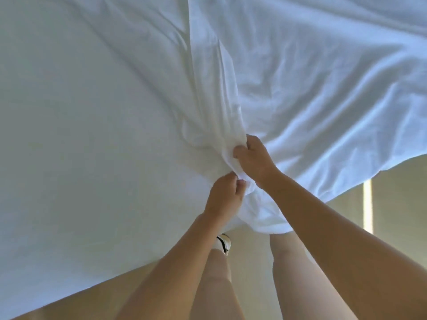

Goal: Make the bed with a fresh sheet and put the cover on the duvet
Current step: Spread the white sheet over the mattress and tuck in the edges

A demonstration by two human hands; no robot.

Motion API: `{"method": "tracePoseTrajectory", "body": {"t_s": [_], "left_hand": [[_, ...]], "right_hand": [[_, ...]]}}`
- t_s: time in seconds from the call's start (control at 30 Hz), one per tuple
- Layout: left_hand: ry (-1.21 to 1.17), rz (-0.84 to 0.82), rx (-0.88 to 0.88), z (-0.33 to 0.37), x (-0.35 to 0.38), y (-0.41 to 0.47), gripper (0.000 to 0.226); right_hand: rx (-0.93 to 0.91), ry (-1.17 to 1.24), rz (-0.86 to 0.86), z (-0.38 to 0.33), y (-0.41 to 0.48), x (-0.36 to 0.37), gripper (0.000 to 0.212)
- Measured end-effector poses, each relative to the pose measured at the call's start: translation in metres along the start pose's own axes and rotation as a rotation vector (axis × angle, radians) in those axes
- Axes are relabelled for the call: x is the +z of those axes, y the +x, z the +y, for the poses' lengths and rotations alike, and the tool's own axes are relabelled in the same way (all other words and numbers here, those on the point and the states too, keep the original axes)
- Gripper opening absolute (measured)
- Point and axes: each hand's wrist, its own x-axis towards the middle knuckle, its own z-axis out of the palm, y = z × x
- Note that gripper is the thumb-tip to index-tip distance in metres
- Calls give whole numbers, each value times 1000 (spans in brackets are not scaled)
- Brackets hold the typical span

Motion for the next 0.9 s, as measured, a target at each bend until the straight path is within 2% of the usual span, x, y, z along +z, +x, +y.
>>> {"method": "tracePoseTrajectory", "body": {"t_s": [0.07, 0.1, 0.17, 0.23, 0.3, 0.33, 0.37, 0.4, 0.47, 0.53, 0.6, 0.63, 0.7, 0.73, 0.77, 0.8, 0.9], "left_hand": [[-293, 98, -148, 9, -9, -35, 24], [-402, 141, -180, 12, -19, -53, 21], [-500, 194, -253, 10, -51, -91, 22], [-540, 301, -368, -4, -89, -126, 39], [-575, 442, -508, -24, -126, -160, 54], [-570, 476, -569, -32, -141, -177, 55], [-539, 450, -622, -39, -150, -192, 52], [-467, 336, -654, -44, -154, -205, 47], [-286, 10, -649, -46, -150, -229, 43], [-221, -142, -650, -55, -144, -250, 41], [-219, -151, -704, -72, -158, -259, 36], [-226, -79, -719, -85, -168, -259, 30], [-226, 295, -754, -109, -192, -245, 23], [-249, 483, -768, -118, -205, -232, 20], [-284, 586, -757, -127, -215, -217, 13], [-293, 576, -719, -132, -223, -200, 12], [-52, 257, -495, -156, -230, -160, 47]], "right_hand": [[-51, -59, -12, -12, -19, 4, 8], [-45, -55, -74, -19, -32, 13, 14], [58, 72, -294, -35, -64, 39, 22], [151, 218, -553, -43, -94, 69, 18], [134, 152, -758, -44, -118, 95, 9], [113, 127, -842, -45, -126, 106, 12], [115, 147, -905, -44, -132, 118, 16], [129, 204, -927, -48, -137, 130, 21], [115, 248, -779, -55, -147, 155, 34], [86, 68, -616, -61, -155, 182, 13], [-56, -299, -721, -63, -169, 204, 26], [-152, -479, -818, -62, -177, 213, 29], [-374, -738, -915, -57, -186, 230, 22], [-429, -777, -935, -54, -189, 238, 18], [-473, -806, -964, -51, -191, 246, 17], [-506, -834, -995, -48, -195, 254, 18], [-574, -984, -1140, -34, -210, 284, 20]]}}
